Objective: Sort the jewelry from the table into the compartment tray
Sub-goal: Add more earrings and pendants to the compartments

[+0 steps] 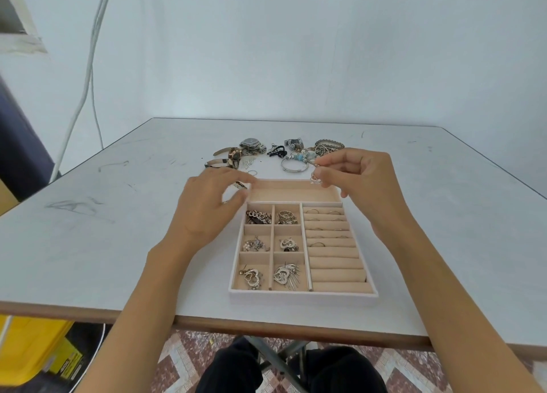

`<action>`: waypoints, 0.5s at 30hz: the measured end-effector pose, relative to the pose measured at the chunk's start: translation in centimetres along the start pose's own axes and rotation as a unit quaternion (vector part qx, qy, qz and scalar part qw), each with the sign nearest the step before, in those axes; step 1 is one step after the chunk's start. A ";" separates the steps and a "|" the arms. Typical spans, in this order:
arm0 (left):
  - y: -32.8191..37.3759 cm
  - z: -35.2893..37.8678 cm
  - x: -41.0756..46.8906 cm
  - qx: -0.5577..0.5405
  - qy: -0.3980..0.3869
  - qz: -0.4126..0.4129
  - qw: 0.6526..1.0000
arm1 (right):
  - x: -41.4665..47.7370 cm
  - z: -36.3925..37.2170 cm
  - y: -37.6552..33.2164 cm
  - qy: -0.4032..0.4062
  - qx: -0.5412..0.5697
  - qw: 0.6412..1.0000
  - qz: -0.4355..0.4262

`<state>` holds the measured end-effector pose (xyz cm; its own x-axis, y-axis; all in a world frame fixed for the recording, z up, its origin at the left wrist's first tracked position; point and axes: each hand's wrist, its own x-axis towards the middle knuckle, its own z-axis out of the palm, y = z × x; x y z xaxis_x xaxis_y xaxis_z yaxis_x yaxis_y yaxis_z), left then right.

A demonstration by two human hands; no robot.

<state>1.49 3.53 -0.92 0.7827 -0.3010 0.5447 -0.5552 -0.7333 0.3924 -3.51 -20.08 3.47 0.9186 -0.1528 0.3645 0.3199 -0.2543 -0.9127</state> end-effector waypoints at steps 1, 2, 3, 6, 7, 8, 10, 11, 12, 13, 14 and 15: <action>-0.4 -0.2 -0.5 0.018 -0.010 -0.025 0.999 | 0.0 0.1 0.0 -0.006 -0.003 1.000 0.001; -0.7 -0.2 -0.9 0.032 -0.031 -0.045 0.998 | 0.0 0.1 0.1 -0.015 -0.007 1.000 0.002; -0.9 -0.2 -1.3 0.042 -0.057 -0.060 0.996 | 0.0 0.2 0.1 -0.025 -0.014 1.000 0.003; -1.2 0.3 -2.0 0.083 -0.141 -0.089 0.983 | -0.1 0.5 0.2 -0.061 -0.028 0.998 0.008; -1.2 0.4 -2.1 0.099 -0.168 -0.096 0.976 | -0.1 0.6 0.2 -0.072 -0.027 0.997 0.009; -1.1 0.6 -2.1 0.112 -0.194 -0.102 0.969 | -0.1 0.7 0.2 -0.084 -0.026 0.996 0.009; -1.0 0.8 -2.0 0.133 -0.237 -0.115 0.955 | -0.2 1.0 0.1 -0.109 -0.031 0.994 0.007; -1.0 0.8 -2.0 0.144 -0.250 -0.117 0.950 | -0.3 1.1 0.0 -0.121 -0.032 0.992 0.007; -1.0 0.9 -2.0 0.153 -0.257 -0.118 0.947 | -0.3 1.3 0.0 -0.131 -0.030 0.991 0.009; -1.0 0.9 -2.0 0.159 -0.261 -0.118 0.945 | -0.3 1.6 0.0 -0.142 -0.027 0.989 0.012; -1.0 0.9 -2.0 0.164 -0.263 -0.118 0.943 | -0.3 1.8 -0.1 -0.152 -0.026 0.988 0.013; -1.0 0.9 -2.0 0.167 -0.265 -0.118 0.942 | -0.4 2.1 -0.2 -0.163 -0.030 0.986 0.013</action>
<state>0.73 4.27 -3.09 0.9531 -0.3024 -0.0094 -0.2975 -0.9425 0.1526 -3.47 -17.94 3.12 0.9552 0.1533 0.2533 0.2899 -0.3110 -0.9051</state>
